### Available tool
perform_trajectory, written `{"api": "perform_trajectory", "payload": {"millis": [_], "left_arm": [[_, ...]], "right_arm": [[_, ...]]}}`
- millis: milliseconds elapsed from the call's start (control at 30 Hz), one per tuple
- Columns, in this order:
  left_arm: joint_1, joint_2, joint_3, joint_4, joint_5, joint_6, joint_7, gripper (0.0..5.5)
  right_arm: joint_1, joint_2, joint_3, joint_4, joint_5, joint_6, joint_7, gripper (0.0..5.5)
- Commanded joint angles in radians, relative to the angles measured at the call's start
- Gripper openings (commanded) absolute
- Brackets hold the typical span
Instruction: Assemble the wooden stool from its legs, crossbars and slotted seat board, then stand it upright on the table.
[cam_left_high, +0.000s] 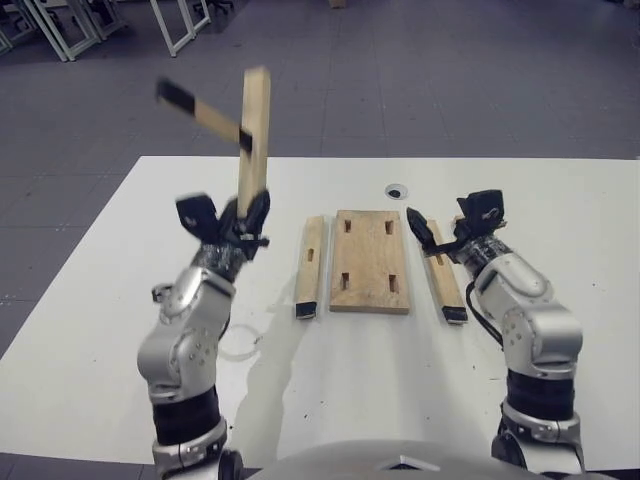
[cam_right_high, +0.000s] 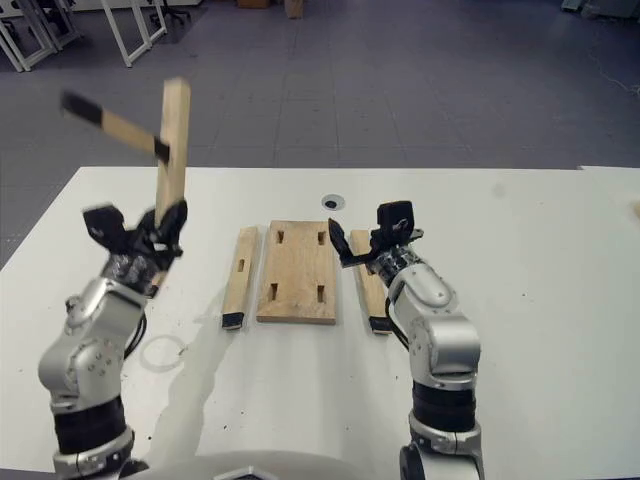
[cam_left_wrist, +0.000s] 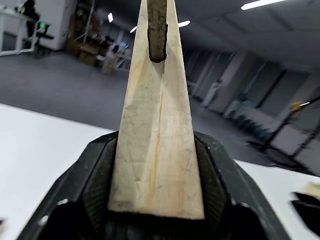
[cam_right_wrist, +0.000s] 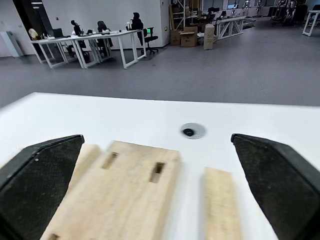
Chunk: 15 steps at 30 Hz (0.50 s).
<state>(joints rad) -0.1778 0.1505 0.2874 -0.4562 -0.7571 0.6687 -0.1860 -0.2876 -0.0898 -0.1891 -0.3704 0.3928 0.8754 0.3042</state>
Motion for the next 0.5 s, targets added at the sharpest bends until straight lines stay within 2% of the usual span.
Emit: {"api": "perform_trajectory", "payload": {"millis": [33, 100, 200, 300, 500], "left_arm": [[-0.038, 0.055, 0.005, 0.094, -0.313, 0.196, -0.178, 2.04], [-0.05, 0.087, -0.005, 0.131, -0.37, 0.243, -0.234, 2.04], [-0.082, 0.099, -0.016, 0.14, -0.476, 0.294, -0.25, 2.04], [-0.086, 0.106, -0.042, 0.131, -0.553, 0.334, -0.246, 2.04], [-0.069, 0.115, -0.071, 0.129, -0.64, 0.358, -0.235, 2.04]], "right_arm": [[-0.204, 0.057, -0.232, 0.12, 0.476, 0.364, 0.065, 5.5], [-0.287, 0.035, -0.294, 0.178, 0.645, 0.467, 0.076, 5.5], [-0.335, 0.01, -0.313, 0.215, 0.794, 0.55, 0.061, 5.5], [-0.335, 0.018, -0.297, 0.224, 0.92, 0.58, 0.013, 5.5], [-0.323, -0.008, -0.244, 0.24, 1.027, 0.525, -0.08, 5.5]]}}
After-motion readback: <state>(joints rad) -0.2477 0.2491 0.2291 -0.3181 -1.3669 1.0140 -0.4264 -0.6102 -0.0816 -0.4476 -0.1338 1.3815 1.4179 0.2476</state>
